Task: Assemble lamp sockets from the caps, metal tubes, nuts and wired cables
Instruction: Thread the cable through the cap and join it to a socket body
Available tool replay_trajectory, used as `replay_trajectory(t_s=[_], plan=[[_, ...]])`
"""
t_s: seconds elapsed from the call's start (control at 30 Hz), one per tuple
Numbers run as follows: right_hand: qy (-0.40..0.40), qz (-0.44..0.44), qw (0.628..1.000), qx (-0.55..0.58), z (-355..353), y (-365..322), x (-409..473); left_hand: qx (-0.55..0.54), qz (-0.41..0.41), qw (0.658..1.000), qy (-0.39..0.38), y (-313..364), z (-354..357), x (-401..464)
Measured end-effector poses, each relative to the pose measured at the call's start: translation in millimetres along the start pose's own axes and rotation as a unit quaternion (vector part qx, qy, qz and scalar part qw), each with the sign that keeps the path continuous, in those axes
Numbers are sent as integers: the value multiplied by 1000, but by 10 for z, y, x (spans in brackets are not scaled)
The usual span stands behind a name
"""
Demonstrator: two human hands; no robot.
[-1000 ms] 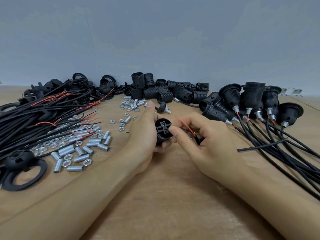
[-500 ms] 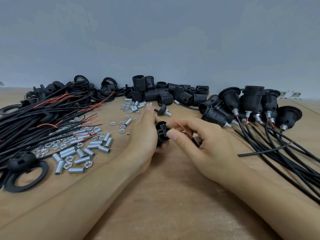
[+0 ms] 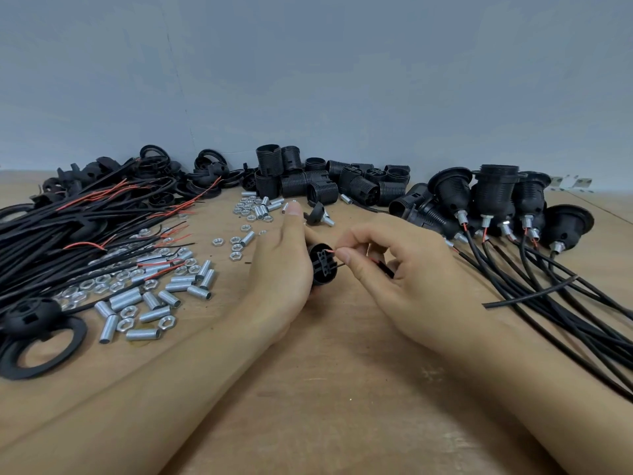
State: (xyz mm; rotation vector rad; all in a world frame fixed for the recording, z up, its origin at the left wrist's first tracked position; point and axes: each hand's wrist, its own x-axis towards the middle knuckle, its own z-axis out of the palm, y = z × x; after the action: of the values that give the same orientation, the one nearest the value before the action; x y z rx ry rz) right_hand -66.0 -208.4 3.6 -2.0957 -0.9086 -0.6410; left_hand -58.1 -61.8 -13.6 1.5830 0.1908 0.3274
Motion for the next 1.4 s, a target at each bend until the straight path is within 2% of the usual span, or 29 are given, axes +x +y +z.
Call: replay_trajectory(t_s=[0.1,0.27,0.5,0.77,1.4], plan=[[-33,16,999,-3,-21,-3,7,38,17,999,8,-20,-6,-1],[-46,5,999,-2,-48,-10,18,57,26,998,13,-35,-3,2],[-50,-9,999,-1,-60,-34,19,64,32,997,6,-41,-8,20],[-62,31,997,14,-59,-37,16,77,37,996,4,-50,-8,11],[-78,41,996,14,-80,-89,26,74,50,996,11,-37,12,-4]])
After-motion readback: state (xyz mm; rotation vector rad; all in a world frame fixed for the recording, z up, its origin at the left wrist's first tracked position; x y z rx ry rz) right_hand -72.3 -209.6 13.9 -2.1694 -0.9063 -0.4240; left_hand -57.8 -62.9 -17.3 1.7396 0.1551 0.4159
